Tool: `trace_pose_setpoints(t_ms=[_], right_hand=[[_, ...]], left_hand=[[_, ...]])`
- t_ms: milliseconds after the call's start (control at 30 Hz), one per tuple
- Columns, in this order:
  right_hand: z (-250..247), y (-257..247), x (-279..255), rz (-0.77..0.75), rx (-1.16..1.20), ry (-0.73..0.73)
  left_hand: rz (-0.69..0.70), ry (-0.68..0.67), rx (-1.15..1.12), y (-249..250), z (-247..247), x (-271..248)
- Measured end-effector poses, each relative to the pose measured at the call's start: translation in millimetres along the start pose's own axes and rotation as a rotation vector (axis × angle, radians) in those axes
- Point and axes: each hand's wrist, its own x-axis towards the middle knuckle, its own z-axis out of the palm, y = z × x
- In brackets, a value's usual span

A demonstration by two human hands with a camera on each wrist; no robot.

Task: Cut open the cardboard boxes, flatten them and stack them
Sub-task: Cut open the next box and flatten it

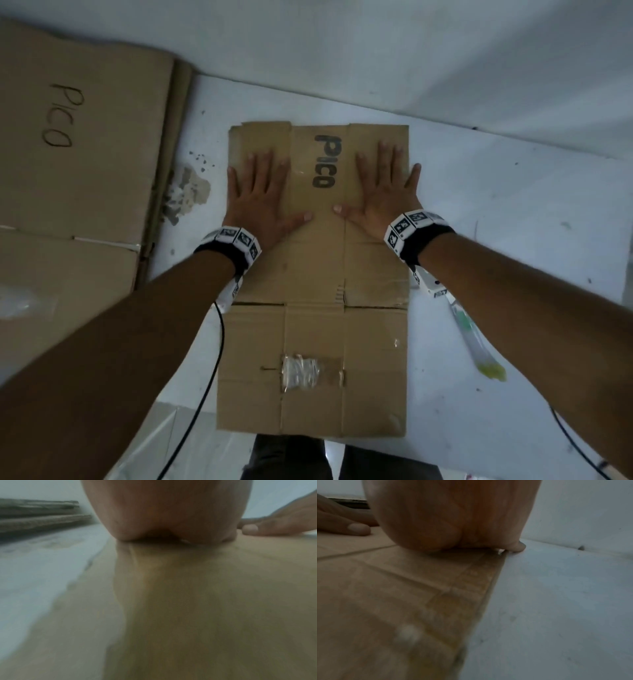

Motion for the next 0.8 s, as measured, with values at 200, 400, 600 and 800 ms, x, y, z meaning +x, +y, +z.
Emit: trace_pose_setpoints(t_ms=[200,400,600,800], right_hand=[[-25.3,-20.4,-28.4,0.138,0.245,-0.021],[13.5,-35.3,-152.6,0.563,0.512,-0.154],[35.3,-42.3,-174.1,0.758,0.962,0.017],[10.3,-60.2,-199.3,0.546,1.114,0.186]], left_hand=[[-0.231,-0.046,-0.194,5.5,-57.3,-18.6],[-0.823,-0.139,-0.644,13.1,-22.3,-165.7],[-0.873,-0.102,-0.949,13.6,1.8,-186.3],[-0.48,0.23,-0.815,26.8,-62.6,-211.6]])
